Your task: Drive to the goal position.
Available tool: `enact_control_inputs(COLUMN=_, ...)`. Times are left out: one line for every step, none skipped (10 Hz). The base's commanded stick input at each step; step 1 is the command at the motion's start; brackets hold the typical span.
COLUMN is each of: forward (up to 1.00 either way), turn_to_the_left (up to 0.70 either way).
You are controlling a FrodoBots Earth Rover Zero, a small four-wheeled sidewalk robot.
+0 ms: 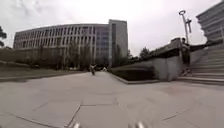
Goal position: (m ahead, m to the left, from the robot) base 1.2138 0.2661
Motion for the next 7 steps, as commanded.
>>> enact_control_inputs(forward=0.85, turn_to_the_left=0.0)
enact_control_inputs(forward=0.85, turn_to_the_left=0.0)
enact_control_inputs(forward=0.85, turn_to_the_left=0.0)
enact_control_inputs(forward=0.85, turn_to_the_left=0.0)
enact_control_inputs(forward=0.85, turn_to_the_left=0.0)
enact_control_inputs(forward=0.85, turn_to_the_left=0.0)
enact_control_inputs(forward=0.85, turn_to_the_left=0.0)
